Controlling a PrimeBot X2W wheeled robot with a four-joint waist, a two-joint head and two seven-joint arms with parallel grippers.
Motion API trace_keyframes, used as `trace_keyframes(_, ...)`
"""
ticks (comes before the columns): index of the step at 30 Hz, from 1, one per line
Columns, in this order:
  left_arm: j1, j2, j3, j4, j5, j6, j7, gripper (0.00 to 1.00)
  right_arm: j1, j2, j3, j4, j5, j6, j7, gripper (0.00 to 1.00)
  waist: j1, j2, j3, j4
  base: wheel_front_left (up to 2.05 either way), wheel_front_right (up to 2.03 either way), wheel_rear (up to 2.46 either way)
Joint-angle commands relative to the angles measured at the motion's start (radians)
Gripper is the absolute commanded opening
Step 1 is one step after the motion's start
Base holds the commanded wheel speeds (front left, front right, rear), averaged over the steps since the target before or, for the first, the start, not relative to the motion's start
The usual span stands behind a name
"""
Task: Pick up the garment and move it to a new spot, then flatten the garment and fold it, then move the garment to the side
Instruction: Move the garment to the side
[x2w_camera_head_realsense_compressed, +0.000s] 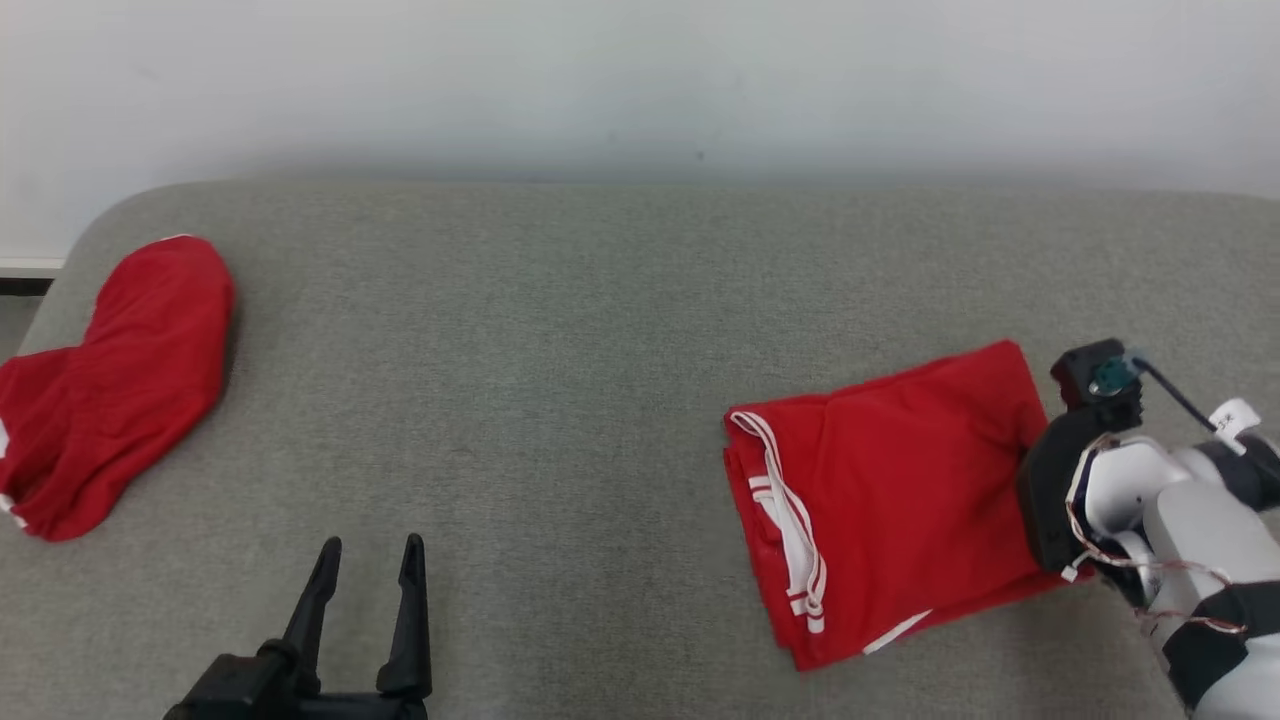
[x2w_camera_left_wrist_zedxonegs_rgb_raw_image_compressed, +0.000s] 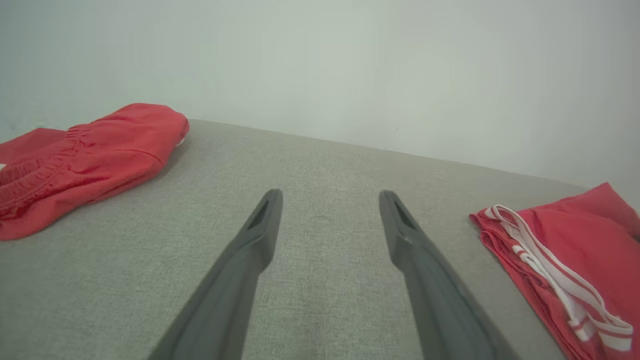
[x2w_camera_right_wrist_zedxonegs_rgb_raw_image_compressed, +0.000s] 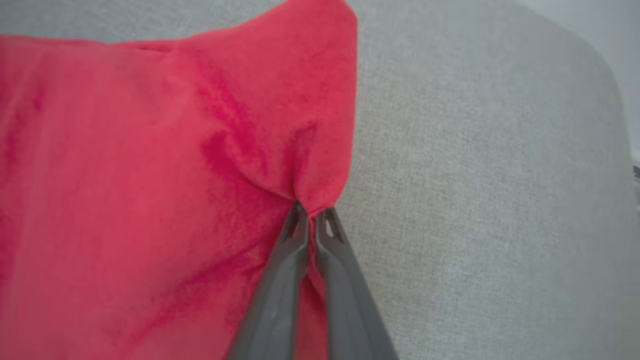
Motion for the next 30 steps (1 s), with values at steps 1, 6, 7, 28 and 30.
trace_keyframes(1, -0.028, 0.0, 0.012, -0.016, 0.016, -0.007, 0.0, 1.0, -0.048, -0.036, 0.029, -0.012, 0.012, -0.003, -0.015, 0.0, -0.0001, -0.0002, 0.067, -0.097, 0.0, 0.0, 0.0)
trace_keyframes(6, -0.064, 0.0, 0.018, -0.028, 0.035, -0.023, 0.0, 1.0, -0.118, -0.082, 0.05, 0.002, 0.019, -0.003, -0.042, 0.0, -0.0001, -0.0002, 0.117, -0.165, 0.0, 0.0, 0.0)
trace_keyframes(7, -0.075, 0.0, 0.017, -0.031, 0.038, -0.028, 0.0, 1.0, -0.136, -0.094, 0.051, 0.007, 0.017, -0.003, -0.053, 0.0, -0.0001, -0.0002, 0.132, -0.181, 0.0, 0.0, 0.0)
trace_keyframes(28, -0.252, 0.047, -0.027, -0.154, 0.142, -0.079, 0.0, 1.0, -0.424, -0.211, -0.052, 0.2, -0.077, -0.003, -0.325, 0.0, -0.0001, -0.0002, 0.4, -0.346, 0.0, 0.0, 0.0)
trace_keyframes(30, -0.26, 0.054, -0.029, -0.163, 0.145, -0.081, 0.0, 1.0, -0.436, -0.209, -0.064, 0.218, -0.085, -0.003, -0.358, 0.0, -0.0001, -0.0002, 0.413, -0.349, 0.0, 0.0, 0.0)
